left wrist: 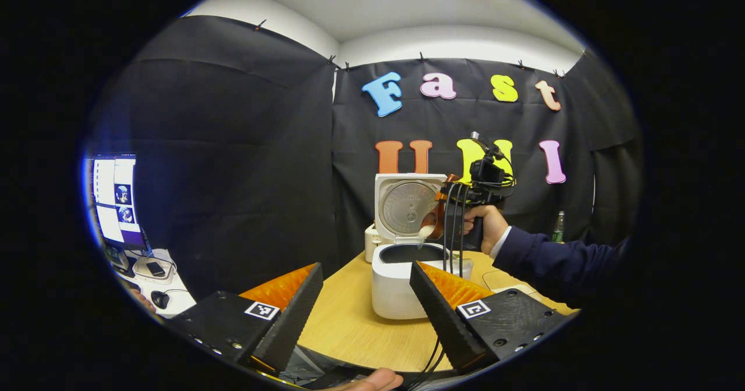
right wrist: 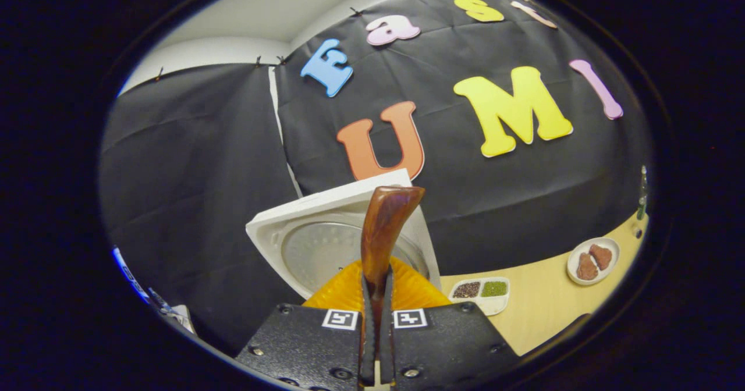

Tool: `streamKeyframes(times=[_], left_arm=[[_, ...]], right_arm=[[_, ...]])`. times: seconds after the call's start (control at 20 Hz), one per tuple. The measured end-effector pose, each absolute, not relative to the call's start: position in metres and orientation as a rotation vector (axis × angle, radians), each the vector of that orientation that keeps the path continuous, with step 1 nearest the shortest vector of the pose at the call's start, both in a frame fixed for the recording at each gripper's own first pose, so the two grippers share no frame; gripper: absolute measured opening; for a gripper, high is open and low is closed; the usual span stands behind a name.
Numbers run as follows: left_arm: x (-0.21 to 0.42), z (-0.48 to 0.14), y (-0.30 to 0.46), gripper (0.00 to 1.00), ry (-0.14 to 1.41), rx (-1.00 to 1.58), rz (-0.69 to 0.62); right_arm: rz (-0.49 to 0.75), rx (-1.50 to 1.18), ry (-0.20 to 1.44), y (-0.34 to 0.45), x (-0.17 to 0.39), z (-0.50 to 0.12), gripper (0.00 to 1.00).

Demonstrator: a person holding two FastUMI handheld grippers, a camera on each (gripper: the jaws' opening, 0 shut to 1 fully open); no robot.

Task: Close the left gripper, press the button to open the rice cooker; take a wooden spoon from the chopstick holder with the right hand, scoop a spoonful of rice and pour it into the rice cooker, then put the wooden spoon back into the chopstick holder.

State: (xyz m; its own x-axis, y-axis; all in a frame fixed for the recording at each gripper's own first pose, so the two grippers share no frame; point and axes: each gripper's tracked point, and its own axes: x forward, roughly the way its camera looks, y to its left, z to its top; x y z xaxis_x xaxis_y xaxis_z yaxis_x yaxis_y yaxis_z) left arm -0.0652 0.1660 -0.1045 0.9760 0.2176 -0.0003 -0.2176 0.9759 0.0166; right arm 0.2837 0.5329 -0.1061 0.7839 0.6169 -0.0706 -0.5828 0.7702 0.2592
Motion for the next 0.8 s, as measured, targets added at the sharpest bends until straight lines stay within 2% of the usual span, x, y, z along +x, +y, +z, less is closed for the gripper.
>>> streamKeyframes(times=[0.2, 0.8], left_arm=[[-0.069, -0.108, 0.165, 0.95, 0.012, 0.045, 0.246], [-0.061, -0.121, 0.169, 0.96, 0.04, 0.016, 0.261]], right_arm=[[0.682, 0.075, 0.142, 0.549, 0.281, -0.116, 0.08], [0.763, -0.343, -0.051, 0.575, 0.247, -0.112, 0.09]])
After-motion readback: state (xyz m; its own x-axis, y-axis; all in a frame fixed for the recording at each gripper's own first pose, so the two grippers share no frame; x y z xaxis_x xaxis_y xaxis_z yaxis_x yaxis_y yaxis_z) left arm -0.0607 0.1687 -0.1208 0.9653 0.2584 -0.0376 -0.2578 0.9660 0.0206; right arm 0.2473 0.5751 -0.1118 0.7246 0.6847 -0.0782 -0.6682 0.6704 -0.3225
